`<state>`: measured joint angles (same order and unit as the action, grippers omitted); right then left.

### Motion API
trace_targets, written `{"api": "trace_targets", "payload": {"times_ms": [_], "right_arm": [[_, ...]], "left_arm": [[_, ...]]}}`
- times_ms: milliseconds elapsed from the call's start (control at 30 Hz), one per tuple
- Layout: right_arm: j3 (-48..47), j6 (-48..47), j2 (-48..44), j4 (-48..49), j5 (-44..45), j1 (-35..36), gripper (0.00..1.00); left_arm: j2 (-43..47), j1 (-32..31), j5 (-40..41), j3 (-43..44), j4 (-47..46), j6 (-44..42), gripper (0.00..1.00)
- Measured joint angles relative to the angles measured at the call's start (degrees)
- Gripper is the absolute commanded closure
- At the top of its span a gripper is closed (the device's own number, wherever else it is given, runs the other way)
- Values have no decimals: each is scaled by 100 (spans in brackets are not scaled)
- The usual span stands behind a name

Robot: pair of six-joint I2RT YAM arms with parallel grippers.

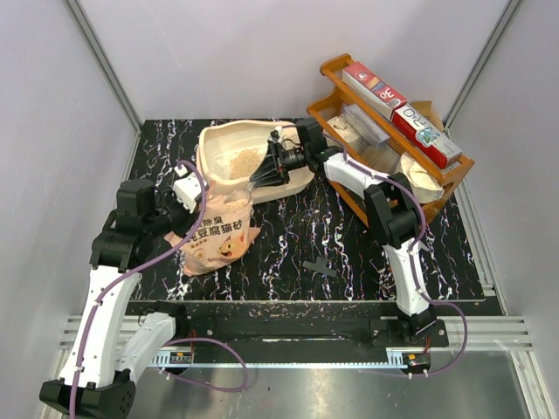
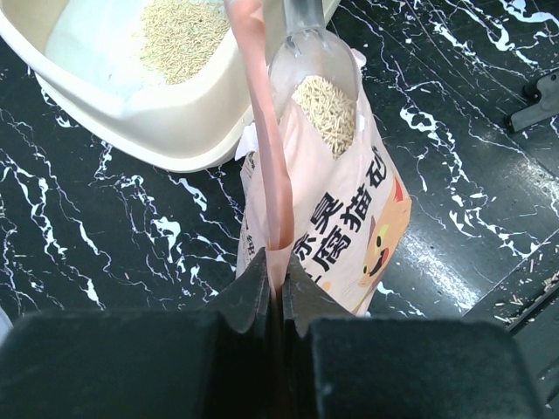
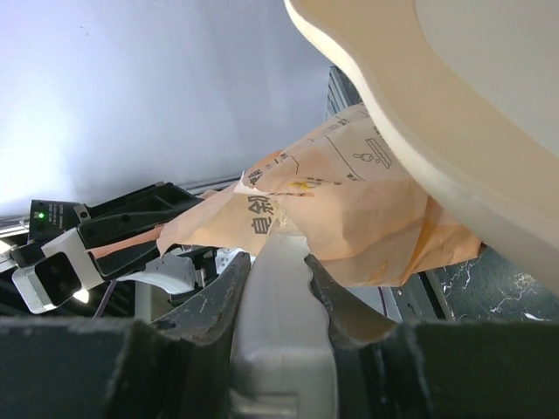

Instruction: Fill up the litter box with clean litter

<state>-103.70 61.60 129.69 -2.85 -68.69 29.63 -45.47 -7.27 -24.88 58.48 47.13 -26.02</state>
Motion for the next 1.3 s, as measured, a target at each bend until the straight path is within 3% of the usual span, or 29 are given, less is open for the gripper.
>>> {"api": "trace_targets", "payload": {"times_ms": [500, 867, 1300], "right_arm": [[55, 138, -363, 479, -44, -245, 100], [446, 1147, -85, 2000, -586, -306, 100], [391, 1224, -57, 2050, -730, -448, 100]], "left_arm": [[13, -4, 20, 7, 35, -162, 100], [11, -7, 72, 142, 293, -223, 100], [11, -2, 114, 151, 304, -271, 100]]}}
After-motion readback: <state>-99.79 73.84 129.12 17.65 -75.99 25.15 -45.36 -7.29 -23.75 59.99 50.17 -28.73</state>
